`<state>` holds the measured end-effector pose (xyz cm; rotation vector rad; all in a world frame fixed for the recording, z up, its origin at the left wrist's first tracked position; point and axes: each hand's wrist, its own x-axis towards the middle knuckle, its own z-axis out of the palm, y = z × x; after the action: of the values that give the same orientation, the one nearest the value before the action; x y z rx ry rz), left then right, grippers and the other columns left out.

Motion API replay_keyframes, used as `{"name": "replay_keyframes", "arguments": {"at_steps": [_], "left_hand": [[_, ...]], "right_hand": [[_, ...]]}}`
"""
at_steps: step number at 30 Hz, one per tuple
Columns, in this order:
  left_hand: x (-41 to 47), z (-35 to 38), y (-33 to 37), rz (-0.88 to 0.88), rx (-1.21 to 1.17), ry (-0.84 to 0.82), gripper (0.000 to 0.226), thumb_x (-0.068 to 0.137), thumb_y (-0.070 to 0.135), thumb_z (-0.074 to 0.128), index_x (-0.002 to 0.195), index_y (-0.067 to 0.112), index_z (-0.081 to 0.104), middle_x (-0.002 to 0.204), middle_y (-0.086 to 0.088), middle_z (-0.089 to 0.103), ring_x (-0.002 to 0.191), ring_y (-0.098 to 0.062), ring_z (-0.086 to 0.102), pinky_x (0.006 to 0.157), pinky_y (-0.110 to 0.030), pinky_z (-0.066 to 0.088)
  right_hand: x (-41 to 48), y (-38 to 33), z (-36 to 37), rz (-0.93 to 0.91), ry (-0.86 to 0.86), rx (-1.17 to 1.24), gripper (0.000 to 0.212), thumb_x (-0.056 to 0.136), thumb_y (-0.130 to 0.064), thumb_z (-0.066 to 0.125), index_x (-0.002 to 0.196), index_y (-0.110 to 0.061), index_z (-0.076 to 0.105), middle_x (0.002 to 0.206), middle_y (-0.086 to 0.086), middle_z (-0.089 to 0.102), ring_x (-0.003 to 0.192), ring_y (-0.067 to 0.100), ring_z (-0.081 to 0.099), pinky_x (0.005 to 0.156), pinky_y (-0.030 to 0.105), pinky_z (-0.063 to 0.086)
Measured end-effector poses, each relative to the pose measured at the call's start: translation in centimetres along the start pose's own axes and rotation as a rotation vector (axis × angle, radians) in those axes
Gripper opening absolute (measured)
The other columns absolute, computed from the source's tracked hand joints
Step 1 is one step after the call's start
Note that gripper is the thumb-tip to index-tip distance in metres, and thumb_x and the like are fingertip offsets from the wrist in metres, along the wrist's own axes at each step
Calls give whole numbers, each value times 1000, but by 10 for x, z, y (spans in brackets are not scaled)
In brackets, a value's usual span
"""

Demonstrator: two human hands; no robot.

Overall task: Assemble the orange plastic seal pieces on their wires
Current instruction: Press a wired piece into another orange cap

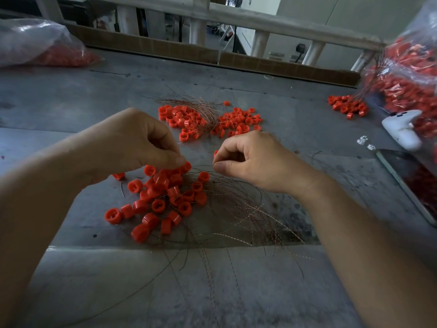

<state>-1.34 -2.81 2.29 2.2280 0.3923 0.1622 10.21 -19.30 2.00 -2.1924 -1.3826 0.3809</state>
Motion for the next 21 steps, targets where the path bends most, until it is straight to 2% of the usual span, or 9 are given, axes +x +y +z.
{"name": "replay_keyframes", "arguments": {"at_steps": [1,3,6,8,11,13,16,19,21], "left_hand": [[1,0,-2,8,-8,8,19,49,50,69,62,35,70,59,16,66,54,12,56,55,-15,40],[4,1,-4,1,-33,74,31,46,55,63,61,29,71,58,21,65,54,16,54,57,-18,34],[10,0,-10,-17,-6,235,14,65,35,71,56,26,66,55,18,64,52,12,55,55,-16,35],[17,1,-18,12,88,327,14,73,21,73,66,31,65,61,14,64,62,4,58,62,-18,39],[29,7,-28,43,281,412,17,78,13,70,94,20,70,80,8,61,76,-9,56,76,-23,37],[36,12,-32,58,339,412,25,79,12,69,104,19,69,89,3,61,84,-12,53,77,-24,35],[42,18,-33,82,358,375,32,80,14,68,111,22,66,98,0,63,87,-11,50,76,-24,34],[45,21,-32,93,364,317,39,79,21,69,117,25,62,105,-1,63,88,-10,49,77,-24,34],[45,23,-30,111,393,272,39,78,24,70,117,24,63,98,0,60,84,-10,48,77,-24,33]], "right_hand": [[0,0,0,1,-7,-4,14,83,-23,66,72,-27,58,71,-16,58,62,-17,49,59,0,38],[0,1,1,2,-21,-5,14,82,-24,67,72,-27,59,70,-16,57,62,-17,49,58,0,38],[1,2,-1,1,-25,-4,12,80,-31,67,72,-26,60,66,-17,55,60,-16,49,56,1,37],[0,3,-4,-1,12,-13,15,79,-39,65,71,-28,59,64,-16,55,59,-15,50,55,1,37],[2,7,-11,23,219,23,18,80,-41,63,72,-24,63,66,-11,60,60,-6,54,54,8,42],[3,10,-17,59,415,117,18,82,-38,63,71,-23,64,66,-7,63,57,3,56,60,19,47],[3,15,-24,89,606,212,18,84,-32,63,68,-24,63,63,-5,63,57,4,56,62,25,49],[3,18,-25,91,674,231,19,85,-28,64,66,-25,63,63,-3,64,56,4,57,60,25,51],[3,19,-25,96,686,226,19,85,-28,64,65,-26,63,62,-5,64,55,2,57,60,25,51]]}}
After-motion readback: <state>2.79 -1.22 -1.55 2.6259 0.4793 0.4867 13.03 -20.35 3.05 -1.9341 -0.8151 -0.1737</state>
